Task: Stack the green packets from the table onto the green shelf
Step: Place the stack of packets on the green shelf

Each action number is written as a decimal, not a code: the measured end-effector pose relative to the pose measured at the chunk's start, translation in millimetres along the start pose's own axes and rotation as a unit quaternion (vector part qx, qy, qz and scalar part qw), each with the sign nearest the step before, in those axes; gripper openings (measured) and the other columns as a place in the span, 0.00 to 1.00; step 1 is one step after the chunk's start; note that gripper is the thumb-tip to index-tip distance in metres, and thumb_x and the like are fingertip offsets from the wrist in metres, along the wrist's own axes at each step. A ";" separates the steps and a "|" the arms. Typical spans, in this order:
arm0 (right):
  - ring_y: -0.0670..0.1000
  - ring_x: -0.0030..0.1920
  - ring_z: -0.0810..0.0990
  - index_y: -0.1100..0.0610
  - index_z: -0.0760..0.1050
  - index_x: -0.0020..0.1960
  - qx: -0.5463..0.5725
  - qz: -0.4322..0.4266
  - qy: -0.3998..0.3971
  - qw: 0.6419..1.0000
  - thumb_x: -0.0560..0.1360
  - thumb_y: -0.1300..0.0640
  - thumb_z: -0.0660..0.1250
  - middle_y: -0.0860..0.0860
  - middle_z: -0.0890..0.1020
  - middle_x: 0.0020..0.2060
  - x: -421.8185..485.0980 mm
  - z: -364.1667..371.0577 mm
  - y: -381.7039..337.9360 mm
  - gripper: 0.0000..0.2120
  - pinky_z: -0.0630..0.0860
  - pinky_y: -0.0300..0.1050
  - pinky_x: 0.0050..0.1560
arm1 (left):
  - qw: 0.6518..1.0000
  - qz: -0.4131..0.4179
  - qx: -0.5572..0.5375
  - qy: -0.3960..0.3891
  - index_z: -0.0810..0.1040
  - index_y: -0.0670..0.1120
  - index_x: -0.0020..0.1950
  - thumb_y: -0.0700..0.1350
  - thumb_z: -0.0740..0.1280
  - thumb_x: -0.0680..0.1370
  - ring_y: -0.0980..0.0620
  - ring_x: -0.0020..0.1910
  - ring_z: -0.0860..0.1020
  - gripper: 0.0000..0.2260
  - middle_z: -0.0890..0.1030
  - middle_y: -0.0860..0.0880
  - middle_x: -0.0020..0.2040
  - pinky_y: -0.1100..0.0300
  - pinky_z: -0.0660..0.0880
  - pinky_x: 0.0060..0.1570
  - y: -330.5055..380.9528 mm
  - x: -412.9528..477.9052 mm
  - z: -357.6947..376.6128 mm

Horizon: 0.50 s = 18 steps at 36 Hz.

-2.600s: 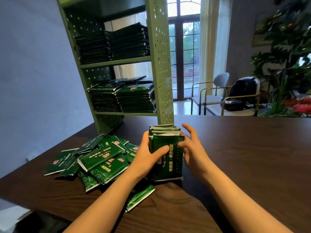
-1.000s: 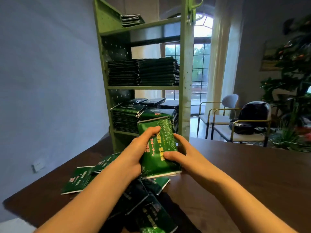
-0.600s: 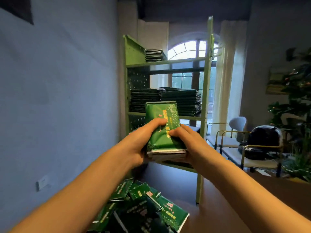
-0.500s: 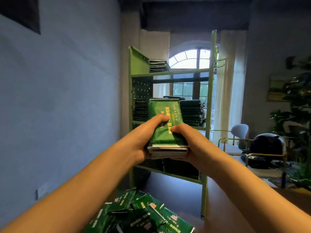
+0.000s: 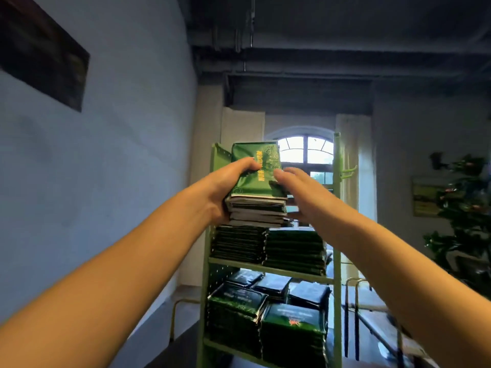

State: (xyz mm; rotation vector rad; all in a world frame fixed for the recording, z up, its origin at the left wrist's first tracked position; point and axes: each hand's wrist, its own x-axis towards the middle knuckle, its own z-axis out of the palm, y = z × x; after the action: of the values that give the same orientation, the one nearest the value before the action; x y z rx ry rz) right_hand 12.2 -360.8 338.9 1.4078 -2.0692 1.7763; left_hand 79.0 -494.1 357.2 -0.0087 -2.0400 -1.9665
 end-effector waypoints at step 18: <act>0.60 0.55 0.78 0.57 0.63 0.67 -0.626 -0.512 0.138 0.572 0.62 0.49 0.78 0.60 0.78 0.57 76.1 -28.9 -15.0 0.40 0.75 0.57 0.54 | 0.996 -0.020 0.020 0.079 0.78 0.43 0.42 0.60 0.65 0.72 0.45 0.42 0.78 0.19 0.81 0.44 0.37 0.51 0.71 0.42 52.0 35.3 -17.8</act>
State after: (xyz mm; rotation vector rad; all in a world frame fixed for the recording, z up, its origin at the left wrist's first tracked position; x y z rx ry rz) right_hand -35.8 -379.7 403.7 1.1247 -1.1323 -0.1023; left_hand 60.3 -515.7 416.1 0.1916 -1.9920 -1.8838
